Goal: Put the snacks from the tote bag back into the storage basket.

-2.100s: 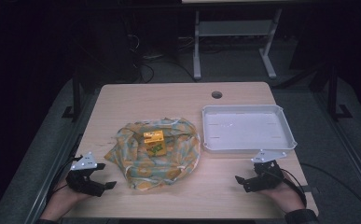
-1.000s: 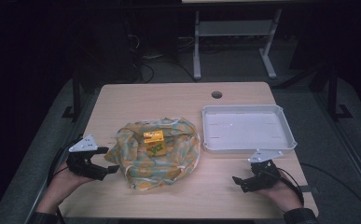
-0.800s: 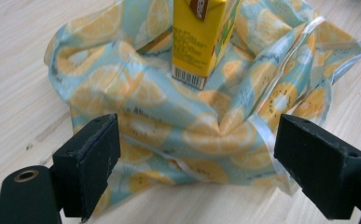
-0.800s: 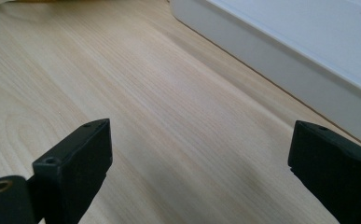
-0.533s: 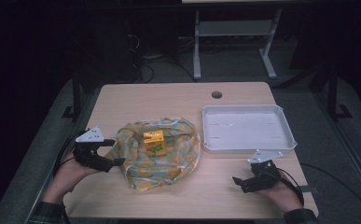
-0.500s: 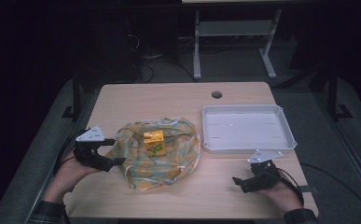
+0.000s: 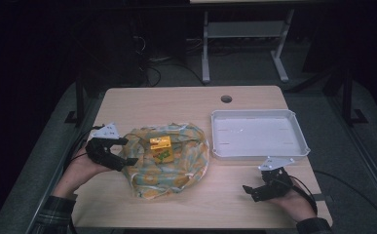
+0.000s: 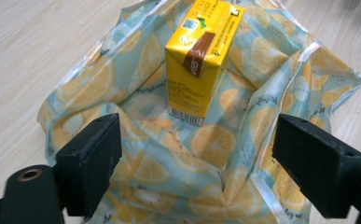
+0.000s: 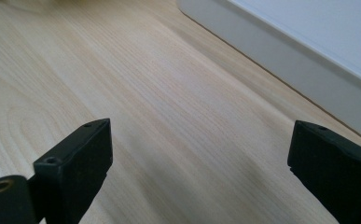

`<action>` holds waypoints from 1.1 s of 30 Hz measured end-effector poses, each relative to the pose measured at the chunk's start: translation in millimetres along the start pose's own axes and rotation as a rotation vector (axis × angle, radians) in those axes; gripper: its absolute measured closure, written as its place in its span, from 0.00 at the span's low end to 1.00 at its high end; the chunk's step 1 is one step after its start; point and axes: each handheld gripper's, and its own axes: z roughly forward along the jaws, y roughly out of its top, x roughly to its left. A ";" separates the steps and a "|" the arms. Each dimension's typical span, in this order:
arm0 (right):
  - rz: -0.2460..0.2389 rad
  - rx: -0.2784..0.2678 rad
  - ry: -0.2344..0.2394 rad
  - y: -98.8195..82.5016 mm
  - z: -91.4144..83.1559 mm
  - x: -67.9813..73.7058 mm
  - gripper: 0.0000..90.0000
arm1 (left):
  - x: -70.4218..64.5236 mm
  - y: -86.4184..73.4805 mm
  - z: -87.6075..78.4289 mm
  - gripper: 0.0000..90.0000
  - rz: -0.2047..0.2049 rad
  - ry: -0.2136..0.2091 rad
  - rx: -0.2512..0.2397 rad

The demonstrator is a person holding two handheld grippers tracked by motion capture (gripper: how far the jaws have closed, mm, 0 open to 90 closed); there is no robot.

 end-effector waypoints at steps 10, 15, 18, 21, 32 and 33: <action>0.001 0.009 0.009 0.3 0.6 1.4 0.07 | 2.3 24.5 10.4 0.22 0.058 -0.023 0.058; -0.006 0.008 0.010 0.2 1.2 1.2 0.07 | 3.1 37.9 18.8 0.24 0.091 -0.030 0.083; -0.006 0.009 0.009 0.1 1.2 1.1 0.07 | 3.2 43.3 22.4 0.25 0.101 -0.035 0.087; -0.005 0.012 0.008 -0.2 1.4 1.2 0.07 | 2.6 51.5 27.7 0.25 0.108 -0.043 0.099; -0.009 0.017 0.009 -0.6 2.0 1.3 0.07 | 0.9 68.8 51.1 0.27 0.147 -0.070 0.175; -0.010 0.017 0.010 -0.6 2.0 1.3 0.07 | 1.2 69.9 53.4 0.27 0.154 -0.071 0.185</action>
